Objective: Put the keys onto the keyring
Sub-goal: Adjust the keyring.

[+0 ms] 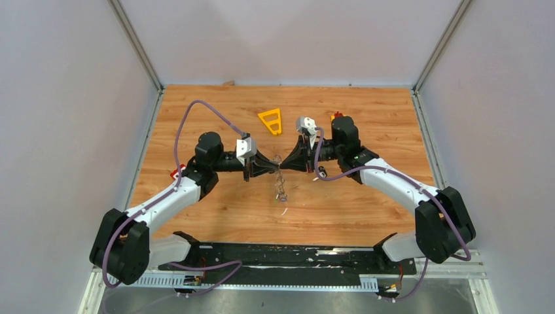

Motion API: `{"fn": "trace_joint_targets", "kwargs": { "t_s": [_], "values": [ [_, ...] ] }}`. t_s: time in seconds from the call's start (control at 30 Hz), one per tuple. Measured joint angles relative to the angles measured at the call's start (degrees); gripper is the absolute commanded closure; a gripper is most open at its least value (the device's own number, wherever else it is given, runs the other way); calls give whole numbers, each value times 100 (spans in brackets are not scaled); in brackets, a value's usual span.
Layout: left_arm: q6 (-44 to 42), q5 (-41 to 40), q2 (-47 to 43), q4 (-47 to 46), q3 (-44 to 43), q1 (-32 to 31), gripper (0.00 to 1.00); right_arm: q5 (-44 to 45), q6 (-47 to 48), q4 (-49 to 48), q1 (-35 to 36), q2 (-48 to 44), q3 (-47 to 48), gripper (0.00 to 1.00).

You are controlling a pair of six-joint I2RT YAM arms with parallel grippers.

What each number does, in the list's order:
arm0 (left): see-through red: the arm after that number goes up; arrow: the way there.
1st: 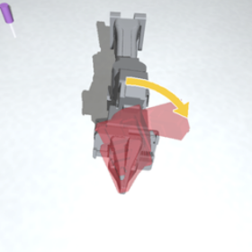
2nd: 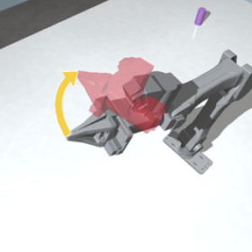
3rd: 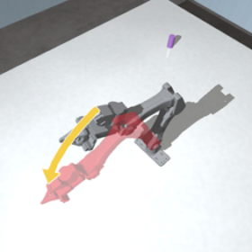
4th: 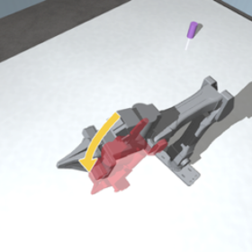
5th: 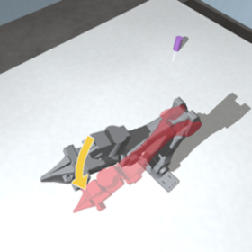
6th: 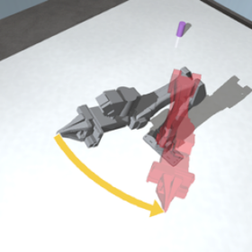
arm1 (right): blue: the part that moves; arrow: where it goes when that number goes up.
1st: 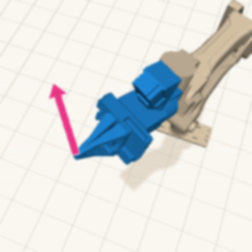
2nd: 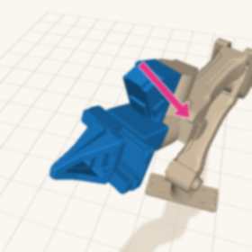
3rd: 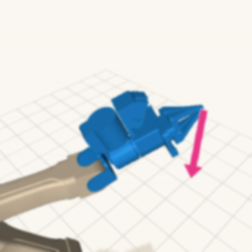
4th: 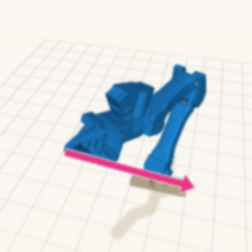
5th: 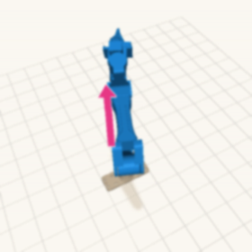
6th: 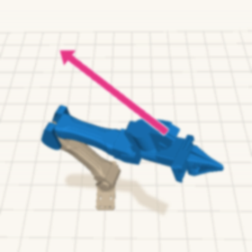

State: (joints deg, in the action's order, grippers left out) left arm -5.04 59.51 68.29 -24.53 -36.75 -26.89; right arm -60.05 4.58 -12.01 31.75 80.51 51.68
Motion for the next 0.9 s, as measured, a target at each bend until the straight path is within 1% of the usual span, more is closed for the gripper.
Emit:
{"fn": "trace_joint_targets", "kwargs": {
  "t_s": [0.17, 0.63, 0.73, 0.8, 0.9],
  "values": [
    [11, -2, 9, 2, 0, 0, 90, 4, 33, 42, 9, 0, 0, 100],
    [138, -2, 153, 37, 0, 11, 96, 260, 247, 308, 85, 0, 0, 100],
    [149, -4, 157, 66, 0, 13, 100, 306, 284, 339, 103, 0, 2, 100],
    [177, -4, 160, 92, 0, 22, 100, 343, 310, 363, 120, 0, 2, 100],
    [212, -9, 173, 118, 0, 31, 100, 411, 363, 428, 144, 0, 13, 95]
  ]
}}
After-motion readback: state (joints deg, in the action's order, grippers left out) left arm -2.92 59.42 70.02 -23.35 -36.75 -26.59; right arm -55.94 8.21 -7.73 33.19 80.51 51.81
